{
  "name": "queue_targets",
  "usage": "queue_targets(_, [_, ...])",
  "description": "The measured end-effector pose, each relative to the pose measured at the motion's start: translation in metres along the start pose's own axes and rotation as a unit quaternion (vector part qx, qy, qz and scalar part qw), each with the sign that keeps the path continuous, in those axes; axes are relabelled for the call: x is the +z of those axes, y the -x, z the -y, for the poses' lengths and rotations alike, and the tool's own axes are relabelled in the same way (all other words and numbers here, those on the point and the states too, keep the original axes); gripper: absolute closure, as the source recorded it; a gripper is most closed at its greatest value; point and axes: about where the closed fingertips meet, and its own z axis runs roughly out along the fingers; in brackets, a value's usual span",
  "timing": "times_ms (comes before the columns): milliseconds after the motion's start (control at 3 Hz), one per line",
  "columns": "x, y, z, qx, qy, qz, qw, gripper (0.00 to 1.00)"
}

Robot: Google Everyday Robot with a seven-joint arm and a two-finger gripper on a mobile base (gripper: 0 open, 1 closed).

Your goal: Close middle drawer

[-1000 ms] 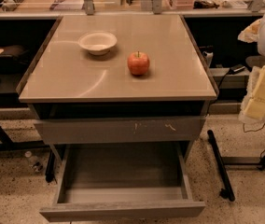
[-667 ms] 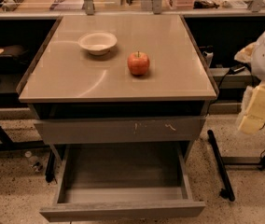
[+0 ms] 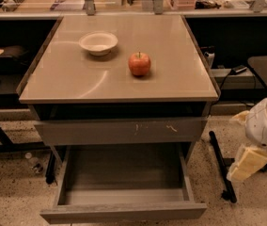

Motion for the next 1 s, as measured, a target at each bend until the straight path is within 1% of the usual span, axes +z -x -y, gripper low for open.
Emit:
queue_targets(333, [0.052,-0.028,-0.025,-0.016,0.0,0.025,0.9996,0.41])
queue_targets(667, [0.105,-0.04,-0.034,-0.013,-0.003,0.06,0.9981,0.64])
queue_targets(1000, [0.108,-0.039,-0.03,-0.013,-0.012,0.062,0.9979,0.89])
